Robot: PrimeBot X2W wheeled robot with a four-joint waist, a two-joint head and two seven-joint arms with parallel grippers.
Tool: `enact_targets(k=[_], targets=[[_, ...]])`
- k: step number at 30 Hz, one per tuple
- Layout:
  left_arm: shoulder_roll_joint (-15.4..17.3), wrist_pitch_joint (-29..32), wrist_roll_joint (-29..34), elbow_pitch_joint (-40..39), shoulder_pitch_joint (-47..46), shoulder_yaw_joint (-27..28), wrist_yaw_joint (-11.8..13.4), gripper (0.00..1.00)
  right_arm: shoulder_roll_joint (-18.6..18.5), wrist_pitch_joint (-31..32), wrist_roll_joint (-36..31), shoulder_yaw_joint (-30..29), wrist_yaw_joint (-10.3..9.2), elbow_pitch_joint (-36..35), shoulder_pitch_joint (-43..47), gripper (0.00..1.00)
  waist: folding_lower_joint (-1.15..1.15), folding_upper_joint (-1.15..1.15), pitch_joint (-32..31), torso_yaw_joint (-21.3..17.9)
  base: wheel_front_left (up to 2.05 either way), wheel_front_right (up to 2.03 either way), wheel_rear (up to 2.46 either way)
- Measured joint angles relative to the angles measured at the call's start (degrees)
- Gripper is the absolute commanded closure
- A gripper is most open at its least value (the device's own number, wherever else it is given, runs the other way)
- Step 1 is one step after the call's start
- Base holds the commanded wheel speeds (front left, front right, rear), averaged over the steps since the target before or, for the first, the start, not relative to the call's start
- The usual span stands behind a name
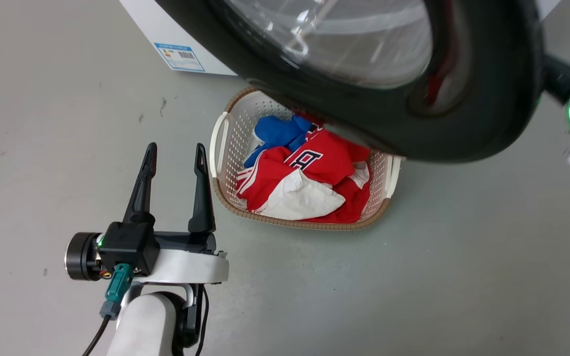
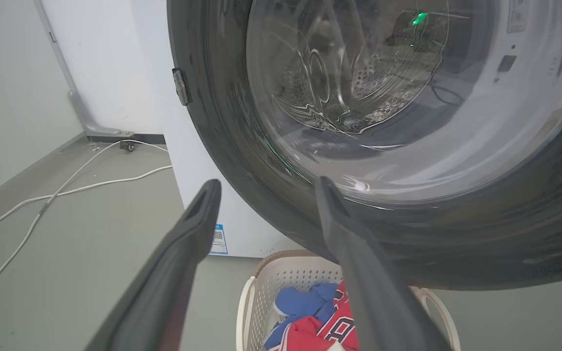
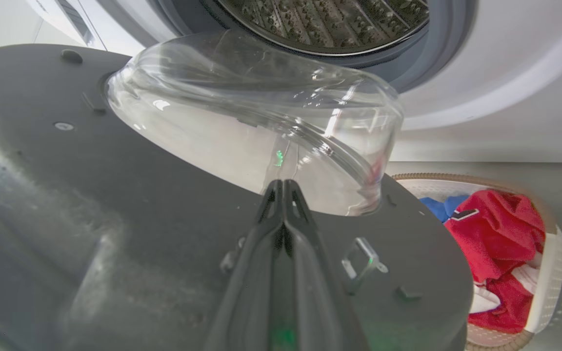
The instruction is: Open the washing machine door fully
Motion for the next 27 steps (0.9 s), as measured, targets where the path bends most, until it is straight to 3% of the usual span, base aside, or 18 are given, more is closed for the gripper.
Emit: enact_targets(k=[15, 27], targets=[[0.0, 0.0, 1.0, 0.6, 2.5, 0.8, -0.4, 0.00, 4.2, -0.5, 2.2, 5.0, 0.00, -16.2, 18.6, 1.00, 0.00, 0.00, -5.0, -0.6, 0.00, 0.00, 0.00], [0.0, 0.0, 1.2, 1.1, 4.3, 1.3, -0.5, 0.00, 9.5, -1.7, 1.8, 13.1, 0.00, -20.3, 27.7, 1.00, 0.00, 0.00, -8.0, -0.2, 0.00, 0.00, 0.00]])
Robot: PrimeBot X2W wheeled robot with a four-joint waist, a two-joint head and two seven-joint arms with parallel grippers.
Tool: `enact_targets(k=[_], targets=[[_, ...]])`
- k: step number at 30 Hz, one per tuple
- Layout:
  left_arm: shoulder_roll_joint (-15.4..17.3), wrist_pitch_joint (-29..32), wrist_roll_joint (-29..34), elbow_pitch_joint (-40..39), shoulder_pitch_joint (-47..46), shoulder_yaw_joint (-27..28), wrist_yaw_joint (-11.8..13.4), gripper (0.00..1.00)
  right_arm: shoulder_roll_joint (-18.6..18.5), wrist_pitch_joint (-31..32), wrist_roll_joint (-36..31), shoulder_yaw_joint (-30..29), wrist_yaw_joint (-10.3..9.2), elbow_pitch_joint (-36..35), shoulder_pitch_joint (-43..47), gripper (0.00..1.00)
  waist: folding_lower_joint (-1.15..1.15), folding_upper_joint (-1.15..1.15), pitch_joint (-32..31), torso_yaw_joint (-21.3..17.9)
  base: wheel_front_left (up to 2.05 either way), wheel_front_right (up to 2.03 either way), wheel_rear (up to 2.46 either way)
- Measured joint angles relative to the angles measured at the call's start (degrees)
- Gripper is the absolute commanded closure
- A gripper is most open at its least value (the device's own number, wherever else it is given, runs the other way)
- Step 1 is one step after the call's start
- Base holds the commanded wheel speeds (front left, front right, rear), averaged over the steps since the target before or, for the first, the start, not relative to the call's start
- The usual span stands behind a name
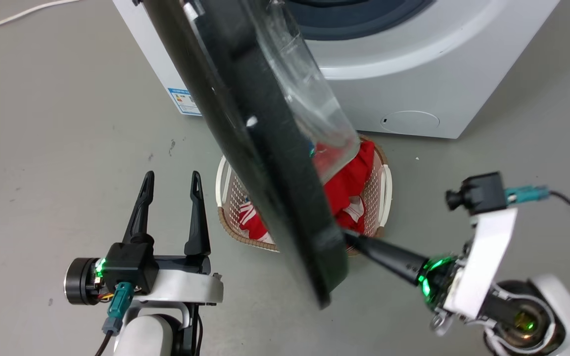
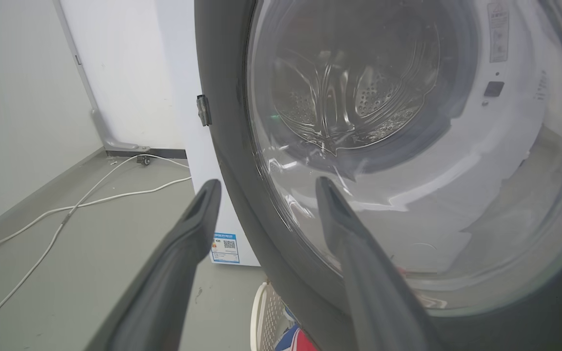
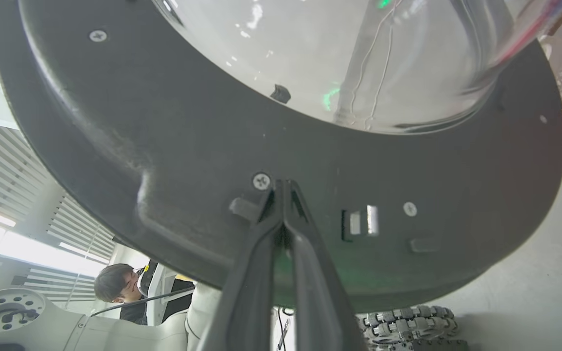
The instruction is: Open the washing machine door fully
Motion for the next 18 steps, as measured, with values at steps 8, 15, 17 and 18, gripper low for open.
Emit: enact_targets(k=[8, 15, 17, 18], targets=[[0.0, 0.0, 0.0, 0.1, 0.9, 0.3, 0.1, 0.00, 2.5, -0.7, 0.1, 4.1, 0.00, 1.0, 2.9, 1.00, 0.00, 0.00, -1.2, 0.6, 0.00, 0.00, 0.00], [0.0, 0.0, 0.1, 0.2, 1.1, 0.4, 0.1, 0.00, 4.3, -1.2, 0.7, 6.5, 0.00, 2.2, 4.8, 1.00, 0.00, 0.00, -1.8, 0.6, 0.00, 0.00, 0.00], [0.0, 0.0, 0.1, 0.3, 1.2, 0.5, 0.1, 0.00, 4.5, -1.7, 0.6, 6.8, 0.00, 2.4, 5.0, 1.00, 0.00, 0.00, -2.1, 0.5, 0.00, 0.00, 0.00], [0.0, 0.0, 0.1, 0.3, 1.4, 0.6, 0.2, 0.00, 4.6, -2.0, 0.5, 6.8, 0.00, 2.4, 5.2, 1.00, 0.00, 0.00, -2.3, 0.5, 0.00, 0.00, 0.00]])
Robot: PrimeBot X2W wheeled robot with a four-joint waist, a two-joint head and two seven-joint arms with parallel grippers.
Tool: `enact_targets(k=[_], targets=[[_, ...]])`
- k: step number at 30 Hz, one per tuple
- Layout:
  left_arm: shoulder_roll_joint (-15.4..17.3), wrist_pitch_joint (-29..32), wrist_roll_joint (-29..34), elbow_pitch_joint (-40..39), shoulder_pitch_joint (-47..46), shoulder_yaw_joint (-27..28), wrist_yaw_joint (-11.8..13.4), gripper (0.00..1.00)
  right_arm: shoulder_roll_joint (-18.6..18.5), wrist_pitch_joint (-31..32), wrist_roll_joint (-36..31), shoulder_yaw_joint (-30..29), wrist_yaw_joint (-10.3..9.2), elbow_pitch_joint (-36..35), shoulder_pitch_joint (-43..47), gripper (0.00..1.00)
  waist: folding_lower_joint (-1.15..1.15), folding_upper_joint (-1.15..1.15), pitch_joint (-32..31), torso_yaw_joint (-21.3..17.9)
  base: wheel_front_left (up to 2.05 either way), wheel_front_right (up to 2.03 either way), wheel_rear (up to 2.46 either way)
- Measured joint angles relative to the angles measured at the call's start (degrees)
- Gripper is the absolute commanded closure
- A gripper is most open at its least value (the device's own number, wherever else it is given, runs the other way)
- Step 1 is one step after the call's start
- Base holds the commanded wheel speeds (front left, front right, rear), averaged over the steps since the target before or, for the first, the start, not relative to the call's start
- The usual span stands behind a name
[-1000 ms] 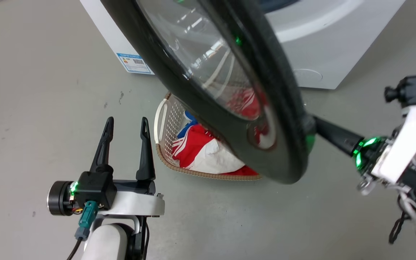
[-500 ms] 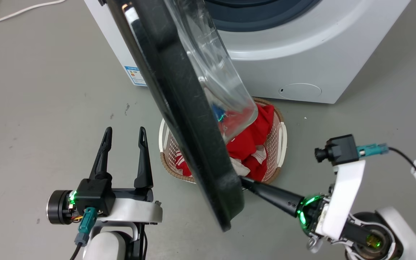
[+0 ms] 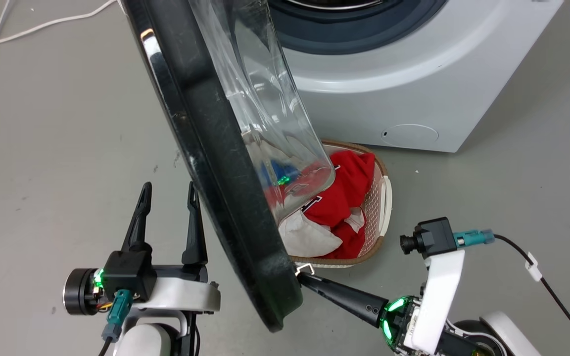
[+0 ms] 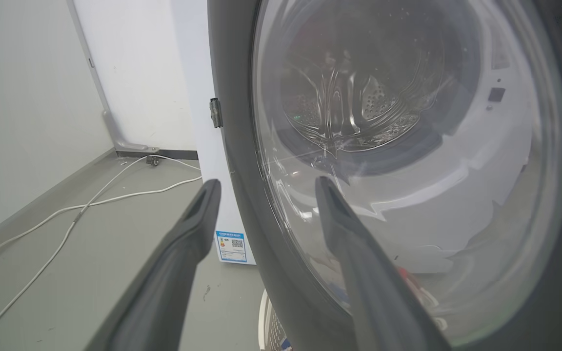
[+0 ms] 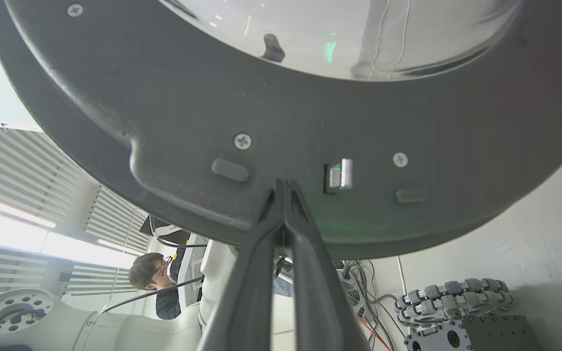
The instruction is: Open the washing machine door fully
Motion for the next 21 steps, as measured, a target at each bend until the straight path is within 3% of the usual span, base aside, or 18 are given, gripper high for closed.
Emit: enact_targets(k=[6, 7, 8, 9, 10, 16, 21], targets=[[0.0, 0.0, 0.2, 0.5, 1.8, 0.6, 0.0, 0.00, 0.2, -7.1, -0.6, -4.5, 0.00, -0.5, 1.6, 1.00, 0.00, 0.00, -2.1, -0.6, 0.00, 0.00, 0.00], [0.0, 0.0, 0.4, 0.6, 2.2, 0.8, -0.1, 0.00, 0.2, -8.5, -0.8, -5.6, 0.00, -0.9, 1.9, 0.91, 0.00, 0.00, -2.6, -0.7, 0.00, 0.00, 0.00], [0.0, 0.0, 0.4, 0.7, 2.5, 1.0, -0.1, 0.00, 0.0, -9.6, -0.8, -6.4, 0.00, -1.3, 2.3, 0.63, 0.00, 0.00, -3.1, -0.8, 0.00, 0.00, 0.00], [0.0, 0.0, 0.5, 0.7, 2.9, 1.2, -0.2, 0.00, -0.2, -10.8, -1.0, -7.3, 0.00, -2.0, 2.7, 0.43, 0.00, 0.00, -3.5, -1.0, 0.00, 0.00, 0.00], [0.0, 0.0, 0.5, 0.7, 3.3, 1.4, -0.3, 0.00, -0.2, -12.0, -1.1, -8.1, 0.00, -2.5, 3.1, 0.00, 0.00, 0.00, -4.0, -1.2, 0.00, 0.00, 0.00], [0.0, 0.0, 1.0, 0.8, 4.7, 2.3, -0.6, 0.00, -0.7, -23.4, -5.4, -14.4, 0.00, -4.6, 4.8, 0.00, 0.00, 0.00, -6.3, -2.4, 0.00, 0.00, 0.00], [0.0, 0.0, 1.1, 0.8, 5.7, 3.0, -0.9, 0.00, -2.8, -39.8, -19.9, -17.9, 0.00, -3.3, 4.9, 0.00, 0.00, 0.00, -7.6, -3.5, 0.00, 0.00, 0.00]])
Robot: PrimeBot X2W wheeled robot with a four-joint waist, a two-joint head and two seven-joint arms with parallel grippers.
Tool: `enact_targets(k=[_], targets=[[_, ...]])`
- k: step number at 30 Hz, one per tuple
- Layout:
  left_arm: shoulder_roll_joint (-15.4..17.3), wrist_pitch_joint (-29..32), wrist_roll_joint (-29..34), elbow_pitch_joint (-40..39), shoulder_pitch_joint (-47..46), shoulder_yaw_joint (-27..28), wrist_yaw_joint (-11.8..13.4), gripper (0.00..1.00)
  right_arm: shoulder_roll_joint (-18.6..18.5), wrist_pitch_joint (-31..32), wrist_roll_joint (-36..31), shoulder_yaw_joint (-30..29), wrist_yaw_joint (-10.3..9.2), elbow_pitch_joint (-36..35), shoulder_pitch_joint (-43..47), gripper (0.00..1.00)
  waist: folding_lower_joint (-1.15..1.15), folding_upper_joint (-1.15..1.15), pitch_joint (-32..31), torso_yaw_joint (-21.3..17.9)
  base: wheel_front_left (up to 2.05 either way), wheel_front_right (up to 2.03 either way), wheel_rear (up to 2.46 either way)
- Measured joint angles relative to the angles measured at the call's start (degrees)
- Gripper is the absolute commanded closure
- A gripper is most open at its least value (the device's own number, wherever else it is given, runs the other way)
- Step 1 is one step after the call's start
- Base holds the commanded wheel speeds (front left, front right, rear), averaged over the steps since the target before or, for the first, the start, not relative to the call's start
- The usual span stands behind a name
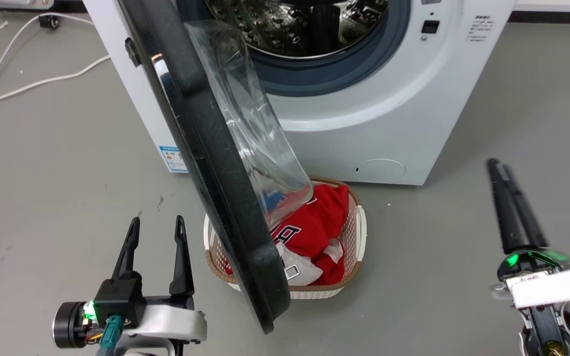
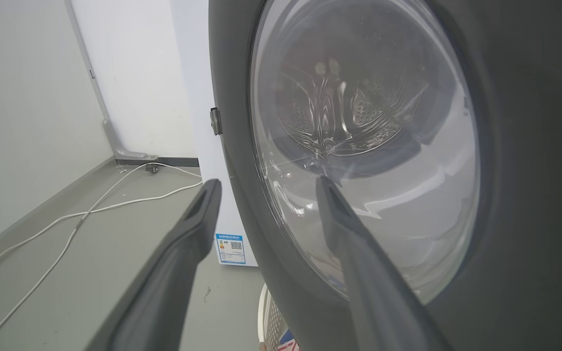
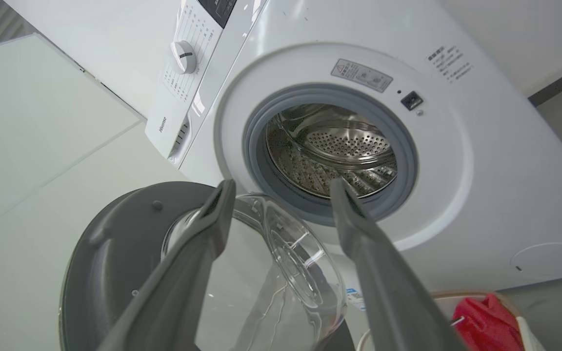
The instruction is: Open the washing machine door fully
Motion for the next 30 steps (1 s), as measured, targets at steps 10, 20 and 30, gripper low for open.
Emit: enact_targets(k=[10, 20, 30], targets=[[0.0, 0.0, 0.6, -0.1, 2.0, 1.2, -0.2, 0.00, 5.1, -8.8, -36.4, -12.2, 0.01, -0.8, 0.2, 0.00, 0.00, 0.00, -2.2, -1.9, 0.00, 0.00, 0.00], [0.0, 0.0, 0.7, 0.1, 2.7, 1.3, -0.2, 0.00, 9.7, -8.8, -58.0, -15.7, 0.09, -3.2, 5.8, 0.00, 0.00, 0.00, -3.7, -2.3, 0.00, 0.00, 0.00], [0.0, 0.0, 0.4, 0.7, 3.9, 1.0, -0.3, 0.00, 12.0, -8.8, -62.2, -16.0, 0.09, 0.2, 11.9, 0.00, 0.00, 0.00, -5.7, -1.8, 0.00, 0.00, 0.00]])
